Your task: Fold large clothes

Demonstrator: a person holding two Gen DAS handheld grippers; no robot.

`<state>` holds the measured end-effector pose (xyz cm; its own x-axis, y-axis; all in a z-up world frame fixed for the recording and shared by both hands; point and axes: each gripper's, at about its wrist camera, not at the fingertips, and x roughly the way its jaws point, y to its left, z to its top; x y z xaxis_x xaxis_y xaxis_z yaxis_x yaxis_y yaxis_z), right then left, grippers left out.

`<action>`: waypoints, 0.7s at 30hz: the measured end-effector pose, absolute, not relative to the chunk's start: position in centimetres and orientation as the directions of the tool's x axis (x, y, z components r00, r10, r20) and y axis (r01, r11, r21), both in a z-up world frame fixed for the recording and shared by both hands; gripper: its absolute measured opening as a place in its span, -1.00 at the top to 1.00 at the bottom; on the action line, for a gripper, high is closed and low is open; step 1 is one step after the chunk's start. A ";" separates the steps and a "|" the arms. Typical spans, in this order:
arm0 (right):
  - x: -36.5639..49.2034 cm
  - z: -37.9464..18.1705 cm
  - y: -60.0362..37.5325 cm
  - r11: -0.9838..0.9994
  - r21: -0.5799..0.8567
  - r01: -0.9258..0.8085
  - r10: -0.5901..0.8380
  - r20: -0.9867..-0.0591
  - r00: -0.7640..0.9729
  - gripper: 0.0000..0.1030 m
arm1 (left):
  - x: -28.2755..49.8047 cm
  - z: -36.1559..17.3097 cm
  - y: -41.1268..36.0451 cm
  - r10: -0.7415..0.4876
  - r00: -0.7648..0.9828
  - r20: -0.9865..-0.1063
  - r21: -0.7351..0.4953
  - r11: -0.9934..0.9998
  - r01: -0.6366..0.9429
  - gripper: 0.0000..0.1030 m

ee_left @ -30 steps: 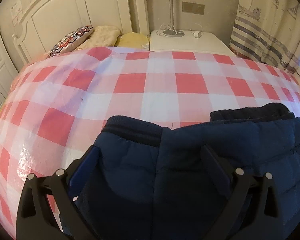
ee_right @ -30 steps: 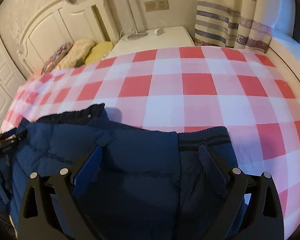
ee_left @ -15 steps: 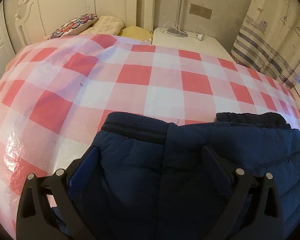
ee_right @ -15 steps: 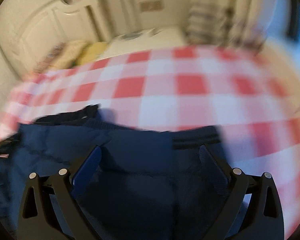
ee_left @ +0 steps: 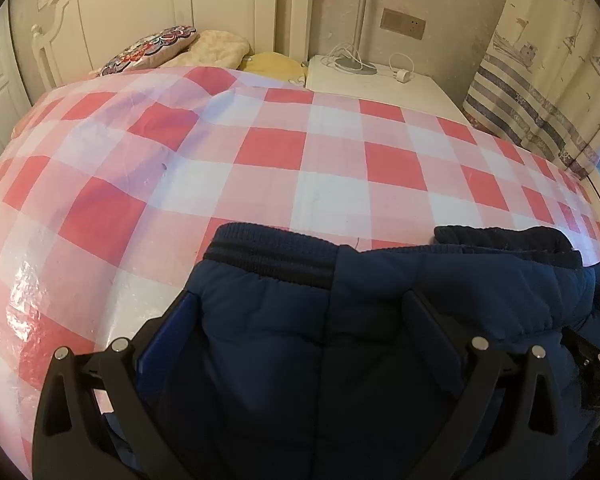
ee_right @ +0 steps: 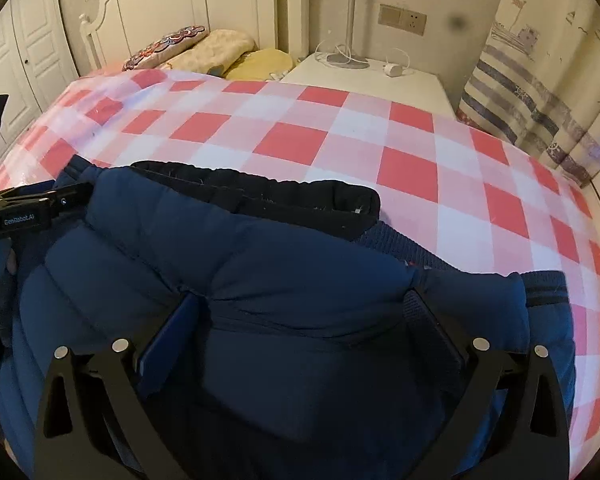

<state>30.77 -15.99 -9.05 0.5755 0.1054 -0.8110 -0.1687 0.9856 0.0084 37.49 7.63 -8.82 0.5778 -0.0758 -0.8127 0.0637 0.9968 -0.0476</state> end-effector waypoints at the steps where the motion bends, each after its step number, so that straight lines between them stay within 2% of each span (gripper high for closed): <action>1: 30.7 -8.9 -16.2 0.985 0.023 -0.171 0.119 -0.806 0.579 -0.90 | 37.5 -8.8 7.6 -0.070 0.579 -0.812 -0.041 0.997 0.063 -0.96; 5: 28.8 -6.6 -18.4 0.990 0.094 -0.101 0.137 -0.756 0.640 -0.90 | 36.9 -8.2 7.6 -0.066 0.582 -0.811 -0.034 0.997 0.067 -0.95; 8: 26.9 -4.8 -21.2 0.993 0.116 -0.037 0.109 -0.715 0.691 -0.90 | 34.5 -6.1 8.2 -0.075 0.666 -0.742 -0.056 0.997 0.050 -0.95; 11: 26.9 -5.8 -24.6 0.995 0.093 0.025 0.053 -0.748 0.661 -0.90 | 32.5 -4.9 6.9 -0.151 0.681 -0.717 -0.082 0.988 0.132 -0.95; 13: 27.7 -8.2 -26.4 0.992 0.115 0.056 0.060 -0.804 0.591 -0.91 | 31.6 -5.3 4.4 -0.096 0.677 -0.730 0.040 0.983 0.182 -0.95; 15: 27.9 -9.7 -28.2 0.969 0.236 0.068 0.153 -0.795 0.587 -0.91 | 31.9 -7.4 2.6 -0.049 0.640 -0.767 0.123 0.967 0.222 -0.96; 21: 27.3 -9.5 -28.4 0.963 0.259 0.078 0.159 -0.774 0.613 -0.90 | 33.2 -8.5 5.0 -0.122 0.586 -0.801 -0.024 0.985 0.173 -0.96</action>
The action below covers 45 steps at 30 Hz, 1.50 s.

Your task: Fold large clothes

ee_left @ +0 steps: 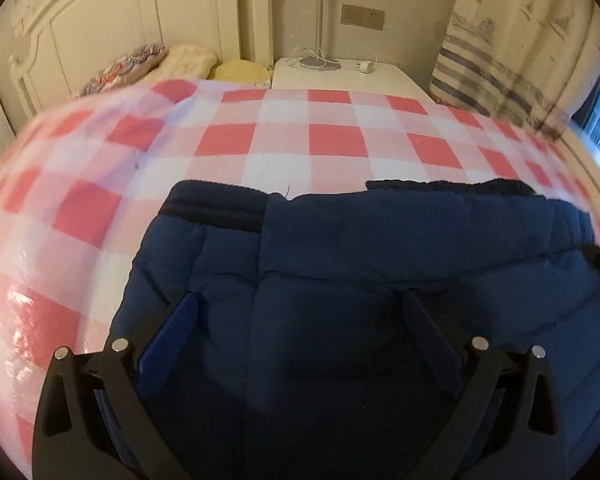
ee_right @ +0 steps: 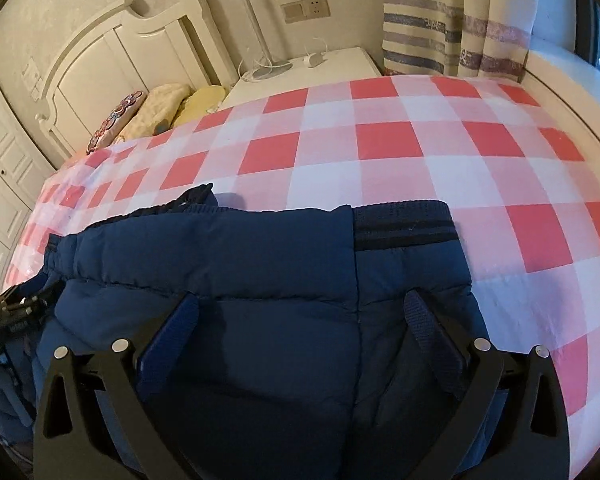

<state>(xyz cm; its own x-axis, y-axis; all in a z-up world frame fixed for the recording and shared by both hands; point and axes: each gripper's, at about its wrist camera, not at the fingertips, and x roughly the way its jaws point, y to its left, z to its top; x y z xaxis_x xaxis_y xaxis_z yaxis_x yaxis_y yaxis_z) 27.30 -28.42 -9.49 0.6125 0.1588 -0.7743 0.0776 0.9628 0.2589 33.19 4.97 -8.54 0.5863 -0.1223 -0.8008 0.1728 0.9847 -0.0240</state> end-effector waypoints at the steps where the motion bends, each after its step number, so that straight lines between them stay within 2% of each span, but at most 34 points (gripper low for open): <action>1: 26.9 -9.1 -28.5 0.964 0.246 0.102 0.132 -0.775 0.618 -0.90 | 33.0 -8.3 5.1 -0.118 0.594 -0.796 -0.021 0.986 0.168 -0.96; 3: 25.6 -7.4 -27.9 0.968 0.187 0.164 0.039 -0.766 0.642 -0.90 | 32.3 -7.7 5.2 -0.077 0.623 -0.778 0.009 0.991 0.134 -0.95; 4: 24.6 -6.4 -27.1 0.972 0.190 0.138 0.051 -0.745 0.665 -0.90 | 31.3 -6.9 5.2 -0.048 0.653 -0.756 0.026 0.994 0.103 -0.95; 5: 23.7 -5.5 -26.0 0.978 0.189 0.086 0.079 -0.723 0.687 -0.90 | 30.5 -6.3 5.1 -0.065 0.666 -0.743 0.009 0.994 0.107 -0.95; 7: 21.6 -4.1 -22.2 0.996 0.084 -0.029 0.080 -0.703 0.706 -0.91 | 28.4 -5.0 4.1 -0.136 0.680 -0.721 -0.036 0.987 0.159 -0.95; 10: 19.8 -4.9 -17.0 0.982 -0.012 -0.188 0.118 -0.740 0.663 -0.91 | 25.7 -4.6 1.5 -0.150 0.704 -0.694 0.010 0.976 0.218 -0.95; 13: 19.5 -7.7 -14.4 0.971 -0.105 -0.217 0.059 -0.771 0.635 -0.90 | 25.2 -7.3 -0.7 -0.077 0.686 -0.723 0.121 0.964 0.236 -0.96; 18: 19.9 -8.6 -16.0 0.975 0.023 -0.219 0.158 -0.766 0.622 -0.91 | 26.1 -8.5 0.0 -0.107 0.662 -0.742 0.064 0.972 0.228 -0.96; 23: 19.8 -8.5 -15.8 0.976 0.009 -0.218 0.149 -0.758 0.635 -0.91 | 26.1 -8.6 0.1 -0.097 0.669 -0.737 0.075 0.972 0.224 -0.96; 30: 15.5 -6.9 -21.9 0.998 0.036 -0.056 0.065 -0.708 0.703 -0.90 | 22.5 -6.6 7.4 0.025 0.733 -0.680 0.089 0.995 0.049 -0.96; 32: 14.7 -7.9 -24.5 0.996 0.088 0.002 0.062 -0.712 0.699 -0.90 | 22.4 -7.7 10.4 0.032 0.710 -0.703 0.043 0.999 -0.002 -0.96; 34: 14.4 -9.3 -26.4 0.979 0.203 -0.008 0.150 -0.699 0.700 -0.91 | 22.4 -8.5 12.4 -0.060 0.696 -0.716 -0.081 0.997 0.003 -0.96; 38: 15.0 -9.3 -25.4 0.990 0.142 -0.006 0.107 -0.722 0.684 -0.91 | 22.5 -8.4 10.8 0.028 0.705 -0.708 0.031 0.999 -0.008 -0.96; 41: 14.2 -8.5 -24.8 0.994 0.108 0.022 0.063 -0.718 0.693 -0.91 | 21.4 -7.6 10.4 0.061 0.719 -0.693 0.064 0.998 -0.023 -0.95; 45: 11.7 -6.2 -22.4 0.995 0.086 -0.060 0.101 -0.657 0.747 -0.91 | 17.7 -5.3 8.3 0.002 0.773 -0.635 0.038 0.999 0.029 -0.95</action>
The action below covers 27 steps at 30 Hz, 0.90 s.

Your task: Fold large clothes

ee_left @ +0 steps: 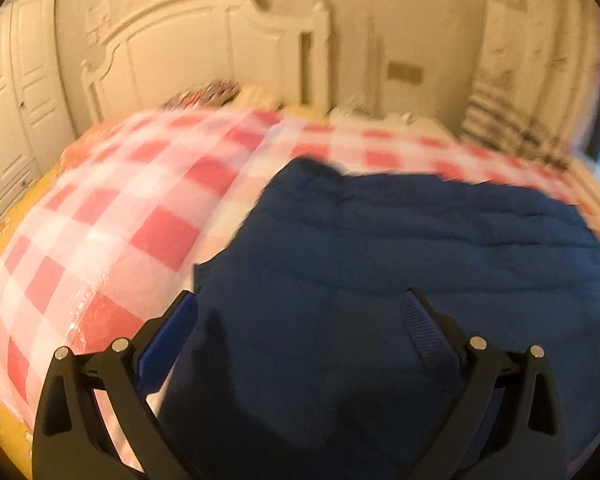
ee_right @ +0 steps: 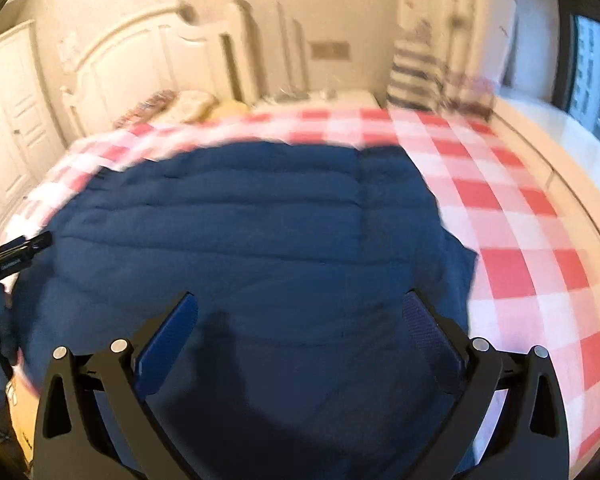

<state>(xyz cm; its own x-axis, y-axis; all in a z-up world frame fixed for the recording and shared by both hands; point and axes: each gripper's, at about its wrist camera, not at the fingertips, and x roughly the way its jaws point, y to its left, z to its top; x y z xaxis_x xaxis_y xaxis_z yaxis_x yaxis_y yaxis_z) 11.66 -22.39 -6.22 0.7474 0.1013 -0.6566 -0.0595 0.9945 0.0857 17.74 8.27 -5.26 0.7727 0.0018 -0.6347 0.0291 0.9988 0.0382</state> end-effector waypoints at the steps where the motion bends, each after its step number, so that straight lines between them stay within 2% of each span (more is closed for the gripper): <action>1: 11.3 -5.8 -21.2 0.993 0.064 -0.097 0.116 -0.649 0.752 -0.91 | 16.9 -4.8 7.1 -0.022 0.782 -0.623 0.050 0.996 0.068 -0.95; 5: 10.9 -5.6 -16.6 0.973 -0.015 -0.229 0.163 -0.657 0.736 -0.90 | 15.0 -5.2 1.7 -0.112 0.767 -0.632 0.099 0.969 0.224 -0.95; 7: 11.4 -7.2 -14.4 0.956 -0.057 -0.287 0.165 -0.704 0.690 -0.90 | 15.1 -6.8 -0.4 -0.100 0.741 -0.664 0.145 0.955 0.258 -0.96; 8: 11.6 -8.4 -13.7 0.953 -0.084 -0.292 0.142 -0.726 0.673 -0.91 | 15.3 -7.9 -1.0 -0.066 0.733 -0.677 0.175 0.953 0.248 -0.96; 10: 11.3 -9.2 -13.3 0.950 -0.111 -0.292 0.131 -0.708 0.694 -0.91 | 15.3 -8.9 -0.8 -0.074 0.734 -0.675 0.160 0.957 0.243 -0.96; 13: 11.5 -9.8 -13.7 0.946 -0.095 -0.311 0.155 -0.709 0.688 -0.91 | 15.4 -9.5 -0.7 -0.095 0.731 -0.676 0.156 0.951 0.268 -0.96; 17: 11.6 -10.2 -13.2 0.944 -0.118 -0.309 0.132 -0.722 0.679 -0.91 | 15.4 -10.0 -1.3 -0.056 0.733 -0.678 0.207 0.942 0.263 -0.96; 24: 11.4 -10.4 -13.3 0.945 -0.105 -0.309 0.142 -0.719 0.680 -0.91 | 15.5 -9.9 -0.6 -0.081 0.720 -0.689 0.177 0.945 0.275 -0.96; 27: 10.8 -9.6 -13.5 0.946 -0.120 -0.302 0.126 -0.723 0.679 -0.90 | 14.4 -9.2 0.7 -0.127 0.720 -0.683 0.128 0.949 0.289 -0.96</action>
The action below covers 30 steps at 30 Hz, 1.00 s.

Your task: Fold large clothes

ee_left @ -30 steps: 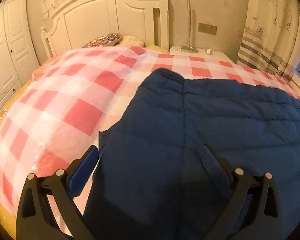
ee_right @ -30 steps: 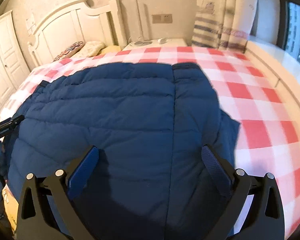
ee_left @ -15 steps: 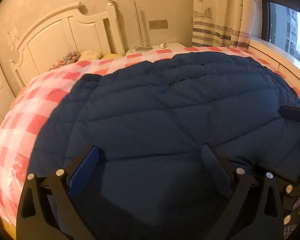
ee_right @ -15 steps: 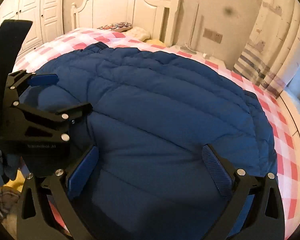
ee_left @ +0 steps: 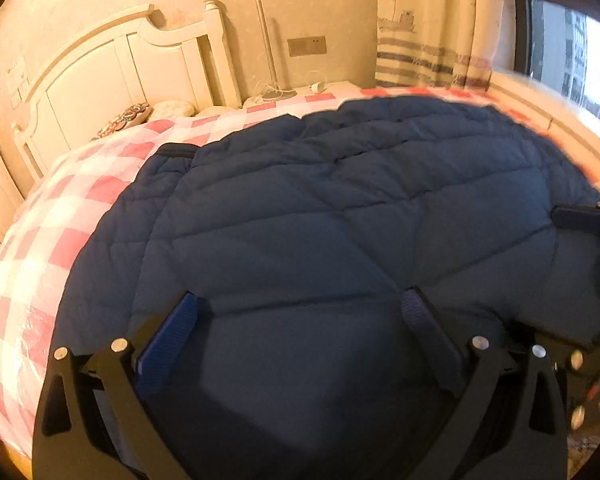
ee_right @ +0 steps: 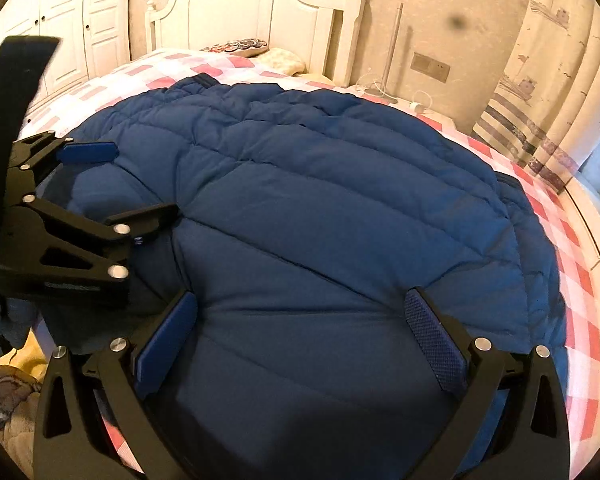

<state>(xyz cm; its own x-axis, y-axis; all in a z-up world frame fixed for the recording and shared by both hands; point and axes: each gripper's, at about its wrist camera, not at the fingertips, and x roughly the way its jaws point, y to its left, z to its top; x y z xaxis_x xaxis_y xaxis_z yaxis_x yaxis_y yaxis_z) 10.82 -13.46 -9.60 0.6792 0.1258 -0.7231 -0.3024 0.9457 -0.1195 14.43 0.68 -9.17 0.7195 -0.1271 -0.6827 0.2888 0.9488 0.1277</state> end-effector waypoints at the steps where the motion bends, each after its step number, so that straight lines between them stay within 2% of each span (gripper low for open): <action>1: 10.2 -9.1 -13.8 0.947 -0.136 -0.291 0.111 -0.711 0.694 -0.90 | 13.8 -8.6 1.6 -0.137 0.731 -0.669 0.112 0.953 0.281 -0.96; 5: 7.0 -7.6 -17.3 0.971 -0.130 -0.203 0.072 -0.647 0.759 -0.90 | 12.0 -7.7 6.6 -0.084 0.769 -0.634 0.090 0.979 0.181 -0.96; 8: 5.3 -8.5 -21.3 0.989 -0.079 -0.127 0.044 -0.656 0.753 -0.90 | 11.2 -8.8 11.2 -0.042 0.751 -0.659 0.049 0.994 0.099 -0.96; 10: 4.7 -9.8 -23.5 0.994 0.005 -0.111 0.086 -0.669 0.738 -0.91 | 10.8 -9.5 13.0 -0.061 0.742 -0.667 0.018 0.995 0.097 -0.96; 11: 4.5 -10.4 -24.2 0.993 0.039 -0.112 0.109 -0.673 0.731 -0.91 | 10.7 -9.8 13.5 -0.070 0.733 -0.676 0.003 0.995 0.098 -0.96; 17: 5.2 -10.9 -23.7 0.993 0.014 -0.116 0.092 -0.702 0.706 -0.91 | 11.8 -10.4 13.4 -0.072 0.714 -0.697 -0.014 0.996 0.087 -0.96; 22: 3.7 -10.3 -24.8 0.989 0.066 -0.129 0.139 -0.681 0.719 -0.90 | 11.9 -10.7 13.6 -0.087 0.714 -0.695 -0.025 0.995 0.097 -0.96; 25: 1.1 -9.3 -27.0 0.985 0.147 -0.092 0.165 -0.630 0.759 -0.90 | 12.0 -10.7 13.4 -0.078 0.715 -0.695 -0.017 0.996 0.092 -0.96; 28: -1.9 -9.5 -30.2 0.957 0.287 -0.041 0.207 -0.576 0.791 -0.90 | 11.9 -10.6 13.3 -0.079 0.718 -0.692 -0.018 0.996 0.092 -0.96; 30: -3.3 -10.7 -32.1 0.919 0.395 0.001 0.244 -0.571 0.784 -0.90 | 11.9 -10.6 13.4 -0.080 0.717 -0.692 -0.020 0.996 0.091 -0.96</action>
<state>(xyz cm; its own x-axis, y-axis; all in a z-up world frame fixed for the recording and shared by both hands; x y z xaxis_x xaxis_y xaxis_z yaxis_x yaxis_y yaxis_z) -3.33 -32.08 -10.67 0.7841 0.2441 -0.5706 0.0013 0.9188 0.3948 11.92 13.44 -10.61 0.7175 -0.0797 -0.6920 0.0913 0.9956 -0.0199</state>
